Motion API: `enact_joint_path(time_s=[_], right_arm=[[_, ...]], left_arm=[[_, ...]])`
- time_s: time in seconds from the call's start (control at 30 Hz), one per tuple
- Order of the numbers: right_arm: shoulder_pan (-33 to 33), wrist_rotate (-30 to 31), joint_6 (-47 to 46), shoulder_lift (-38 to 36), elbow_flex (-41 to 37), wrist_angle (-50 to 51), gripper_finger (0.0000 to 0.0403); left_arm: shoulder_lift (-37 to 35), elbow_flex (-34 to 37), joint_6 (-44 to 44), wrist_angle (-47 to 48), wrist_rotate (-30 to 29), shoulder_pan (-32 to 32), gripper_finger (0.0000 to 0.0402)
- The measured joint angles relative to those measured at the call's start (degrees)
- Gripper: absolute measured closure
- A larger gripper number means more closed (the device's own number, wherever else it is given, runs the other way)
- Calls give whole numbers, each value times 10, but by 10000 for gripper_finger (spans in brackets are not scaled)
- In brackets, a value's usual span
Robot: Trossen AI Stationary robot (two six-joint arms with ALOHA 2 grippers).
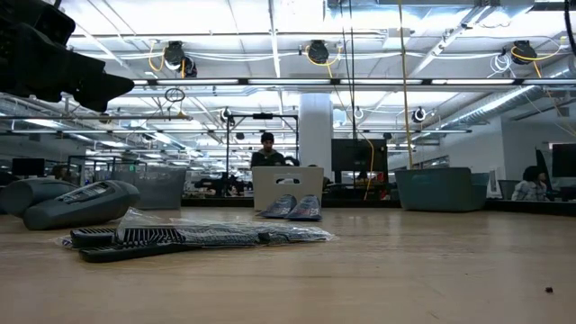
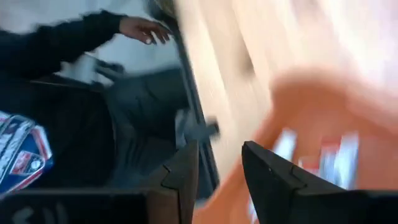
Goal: Pick & Place Travel size toiletries
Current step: Put the left gray deodorant into the black bin
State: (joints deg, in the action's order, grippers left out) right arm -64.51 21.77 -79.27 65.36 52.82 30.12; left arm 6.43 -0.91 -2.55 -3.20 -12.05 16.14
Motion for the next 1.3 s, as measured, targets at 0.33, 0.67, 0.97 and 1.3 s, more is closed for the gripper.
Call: enact_joint_path(time_s=[0.33,0.67,0.97,1.3], right_arm=[[9,236,430,-140,-3,-4,289],[76,229,599,-304,-203,-237,289],[181,125,703,-415,-356,-431,289],[351,1,719,-446,-396,-438,289]], left_arm=[[0,0,0,0,0,0,119],[0,0,0,0,0,0,119],[0,0,0,-5,0,0,119],[0,0,70,-40,0,0,119]])
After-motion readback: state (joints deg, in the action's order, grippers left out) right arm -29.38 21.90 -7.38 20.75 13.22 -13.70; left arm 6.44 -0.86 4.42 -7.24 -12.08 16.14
